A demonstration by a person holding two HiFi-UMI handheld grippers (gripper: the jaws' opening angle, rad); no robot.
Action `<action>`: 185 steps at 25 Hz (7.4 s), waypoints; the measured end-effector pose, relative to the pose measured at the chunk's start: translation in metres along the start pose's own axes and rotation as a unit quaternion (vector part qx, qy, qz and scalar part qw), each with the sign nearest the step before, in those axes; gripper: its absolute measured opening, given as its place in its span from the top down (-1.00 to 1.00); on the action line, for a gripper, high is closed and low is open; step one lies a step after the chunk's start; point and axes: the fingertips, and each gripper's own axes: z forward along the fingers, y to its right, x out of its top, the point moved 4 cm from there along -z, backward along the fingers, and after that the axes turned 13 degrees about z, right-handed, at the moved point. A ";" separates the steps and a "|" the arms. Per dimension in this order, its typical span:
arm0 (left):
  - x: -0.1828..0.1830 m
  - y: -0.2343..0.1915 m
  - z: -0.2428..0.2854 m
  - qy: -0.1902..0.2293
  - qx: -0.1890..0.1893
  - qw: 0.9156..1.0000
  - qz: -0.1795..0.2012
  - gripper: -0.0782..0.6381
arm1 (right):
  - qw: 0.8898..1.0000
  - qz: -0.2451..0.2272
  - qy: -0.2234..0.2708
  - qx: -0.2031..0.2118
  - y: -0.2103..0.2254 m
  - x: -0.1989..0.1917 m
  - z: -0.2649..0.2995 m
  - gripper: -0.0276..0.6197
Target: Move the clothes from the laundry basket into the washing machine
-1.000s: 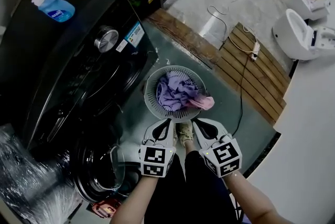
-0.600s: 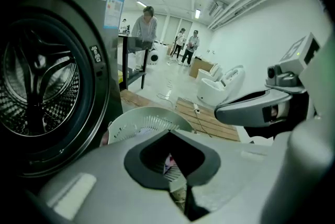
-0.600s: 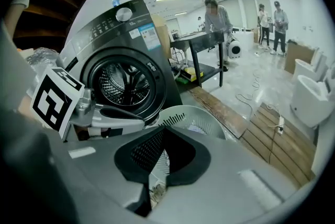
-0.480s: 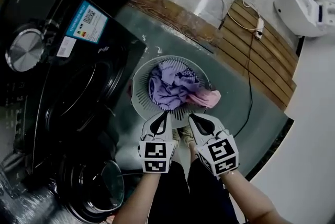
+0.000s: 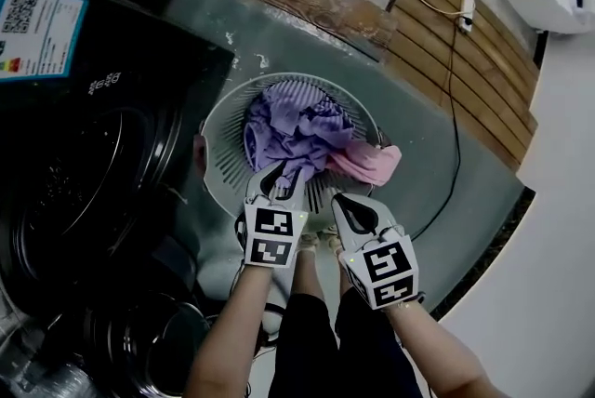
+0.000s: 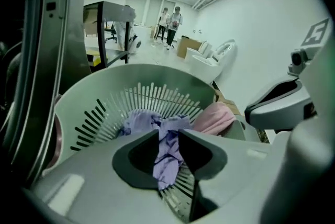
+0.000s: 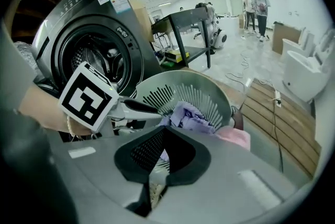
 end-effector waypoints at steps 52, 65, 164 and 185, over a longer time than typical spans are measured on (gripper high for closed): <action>0.047 -0.007 -0.171 0.125 -0.009 0.986 -0.114 0.75 | 0.971 -0.218 -0.051 0.088 -0.071 0.024 0.020 -0.57; 0.038 -0.024 -0.254 0.283 0.058 0.948 -0.136 0.75 | 0.966 -0.243 0.012 0.090 -0.116 0.052 0.049 0.59; -0.104 -0.186 -0.105 0.095 0.398 0.842 -0.353 -0.08 | 0.981 -0.079 -0.052 0.170 -0.129 0.014 0.052 0.85; -0.055 -0.288 -0.256 0.118 0.581 0.801 -0.082 0.59 | 0.975 -0.093 -0.038 0.198 -0.148 0.018 0.051 0.85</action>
